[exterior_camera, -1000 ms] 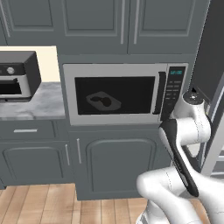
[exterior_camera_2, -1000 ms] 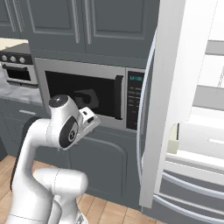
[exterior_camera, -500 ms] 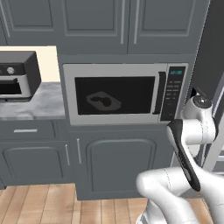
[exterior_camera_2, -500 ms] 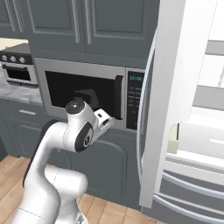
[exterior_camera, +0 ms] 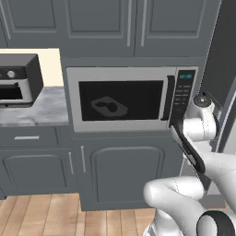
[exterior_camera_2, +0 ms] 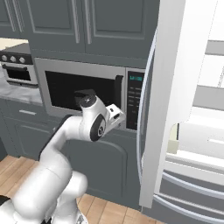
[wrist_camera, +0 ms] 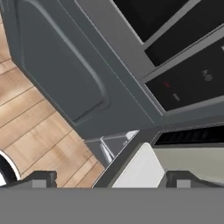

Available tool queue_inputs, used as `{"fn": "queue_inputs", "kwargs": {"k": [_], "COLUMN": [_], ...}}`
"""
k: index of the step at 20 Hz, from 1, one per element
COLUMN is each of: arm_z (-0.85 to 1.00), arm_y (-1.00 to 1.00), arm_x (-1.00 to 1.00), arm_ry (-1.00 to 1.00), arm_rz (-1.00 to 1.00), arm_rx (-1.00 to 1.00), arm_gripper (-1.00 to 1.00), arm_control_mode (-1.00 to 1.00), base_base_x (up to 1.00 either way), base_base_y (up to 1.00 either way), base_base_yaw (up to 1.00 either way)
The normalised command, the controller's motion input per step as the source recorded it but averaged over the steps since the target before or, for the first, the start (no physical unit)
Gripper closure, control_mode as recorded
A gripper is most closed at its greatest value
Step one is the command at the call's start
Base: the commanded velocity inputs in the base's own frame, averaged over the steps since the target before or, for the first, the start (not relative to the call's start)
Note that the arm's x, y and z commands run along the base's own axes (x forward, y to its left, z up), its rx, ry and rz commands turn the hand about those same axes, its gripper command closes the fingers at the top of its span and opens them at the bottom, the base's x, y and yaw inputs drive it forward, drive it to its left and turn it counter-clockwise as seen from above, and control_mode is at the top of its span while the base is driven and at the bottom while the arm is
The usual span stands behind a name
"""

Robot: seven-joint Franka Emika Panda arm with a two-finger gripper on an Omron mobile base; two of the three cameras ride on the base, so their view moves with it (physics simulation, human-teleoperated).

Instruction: Place the tupperware containing the fish and onion meal in the microwave. Close the microwave door and press the start button to reheat the meal.

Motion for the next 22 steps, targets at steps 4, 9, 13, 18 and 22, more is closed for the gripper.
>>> {"fn": "queue_inputs", "kwargs": {"k": [4,9,13,18,22], "arm_z": [-0.02,-0.28,-0.38,-0.34,-0.34], "arm_y": [-0.24,-0.23,-0.17,-0.02,0.00], "arm_x": [0.62,0.42,0.35,0.38,0.37], "arm_ry": [0.00,0.00,0.00,0.00,-0.01], "arm_rz": [0.00,0.00,0.00,0.00,0.00], "arm_rx": [0.00,0.00,0.00,0.00,0.00], "arm_gripper": [-1.00,-1.00,-1.00,-1.00,-1.00], "arm_control_mode": [-1.00,-1.00,-1.00,-1.00,-1.00], "base_base_x": [0.00,0.00,0.00,0.00,0.00], "base_base_y": [0.00,0.00,0.00,0.00,0.00], "base_base_yaw": [0.00,0.00,0.00,0.00,0.00]}}
